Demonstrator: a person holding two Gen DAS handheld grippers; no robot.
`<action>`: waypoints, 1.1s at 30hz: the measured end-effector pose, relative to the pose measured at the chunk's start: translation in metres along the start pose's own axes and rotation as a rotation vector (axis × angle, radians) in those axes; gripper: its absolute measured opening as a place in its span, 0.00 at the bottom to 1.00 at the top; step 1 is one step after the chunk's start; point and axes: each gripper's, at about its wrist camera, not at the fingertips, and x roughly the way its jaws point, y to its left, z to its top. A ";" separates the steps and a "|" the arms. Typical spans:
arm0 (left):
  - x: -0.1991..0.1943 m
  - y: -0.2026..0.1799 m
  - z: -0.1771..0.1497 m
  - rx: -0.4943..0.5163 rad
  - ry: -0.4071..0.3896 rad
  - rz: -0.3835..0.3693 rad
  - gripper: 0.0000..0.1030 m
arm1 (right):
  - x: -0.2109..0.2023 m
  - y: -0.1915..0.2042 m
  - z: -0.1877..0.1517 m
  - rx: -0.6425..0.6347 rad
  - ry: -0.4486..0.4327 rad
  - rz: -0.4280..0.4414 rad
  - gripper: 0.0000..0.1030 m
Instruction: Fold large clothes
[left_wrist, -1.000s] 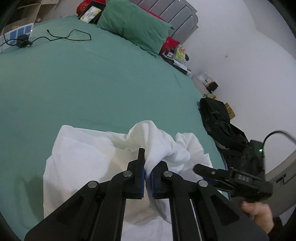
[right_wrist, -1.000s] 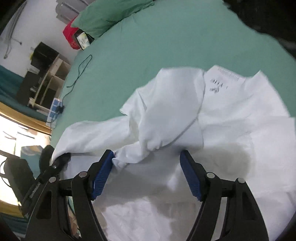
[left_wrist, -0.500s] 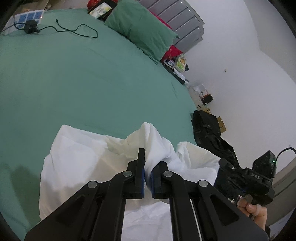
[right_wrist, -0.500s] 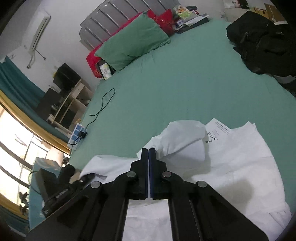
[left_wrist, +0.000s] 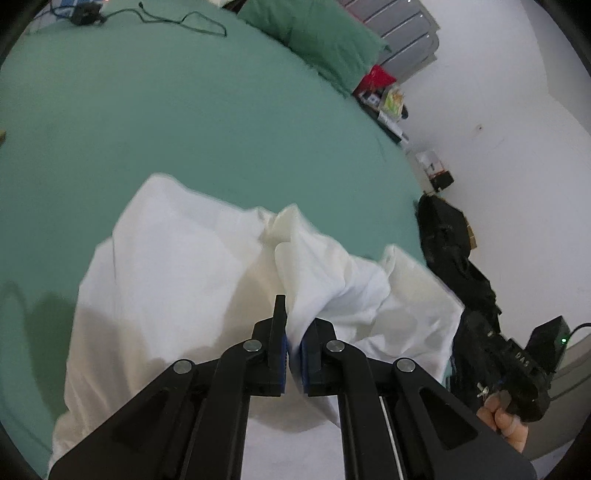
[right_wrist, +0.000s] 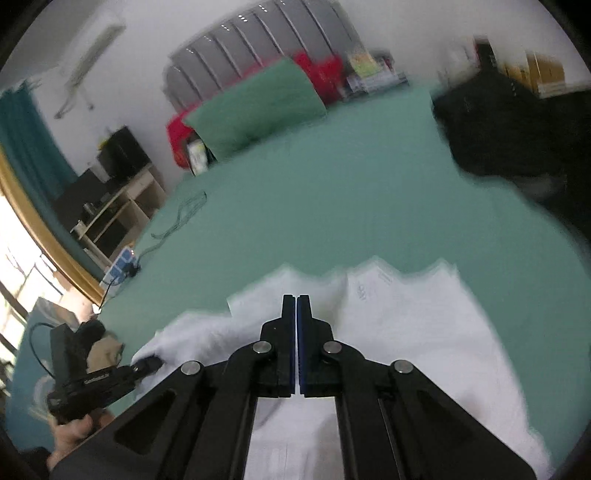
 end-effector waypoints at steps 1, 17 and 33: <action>0.000 -0.001 -0.002 0.001 0.004 0.000 0.05 | 0.001 -0.002 -0.003 0.019 0.034 0.002 0.02; -0.003 -0.027 -0.007 0.072 0.033 0.008 0.06 | 0.072 0.051 0.003 0.071 0.378 -0.030 0.92; -0.037 -0.032 0.008 0.123 -0.126 -0.122 0.08 | 0.002 0.018 0.034 0.199 -0.024 0.324 0.11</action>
